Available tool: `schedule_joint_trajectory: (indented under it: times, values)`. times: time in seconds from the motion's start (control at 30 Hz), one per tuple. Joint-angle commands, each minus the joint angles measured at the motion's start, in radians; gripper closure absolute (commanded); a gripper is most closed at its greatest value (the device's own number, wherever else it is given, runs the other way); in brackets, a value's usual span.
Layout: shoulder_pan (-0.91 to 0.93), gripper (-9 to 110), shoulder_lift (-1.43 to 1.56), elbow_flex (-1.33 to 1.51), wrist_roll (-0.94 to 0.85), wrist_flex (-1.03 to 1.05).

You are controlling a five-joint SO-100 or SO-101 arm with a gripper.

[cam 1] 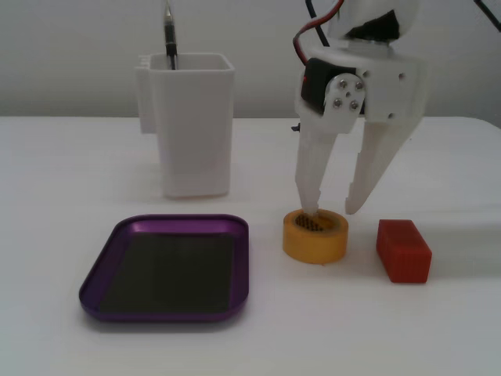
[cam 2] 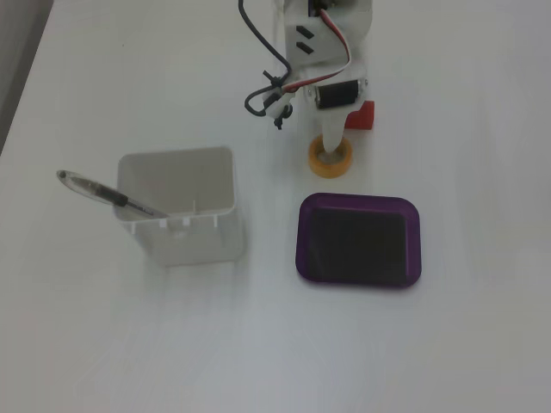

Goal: Grab up the yellow tape and put it in the box.

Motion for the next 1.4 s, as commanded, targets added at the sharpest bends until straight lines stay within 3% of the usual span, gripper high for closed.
schedule_joint_trajectory:
  times: [0.0, 1.03, 1.37]
  values:
    - [-0.003, 91, 0.003, -0.002, 0.005, -0.052]
    - [-0.006, 91, 0.021, 0.032, -0.008, 0.031]
    - [-0.002, 91, 0.005, 0.054, -0.009, -0.057]
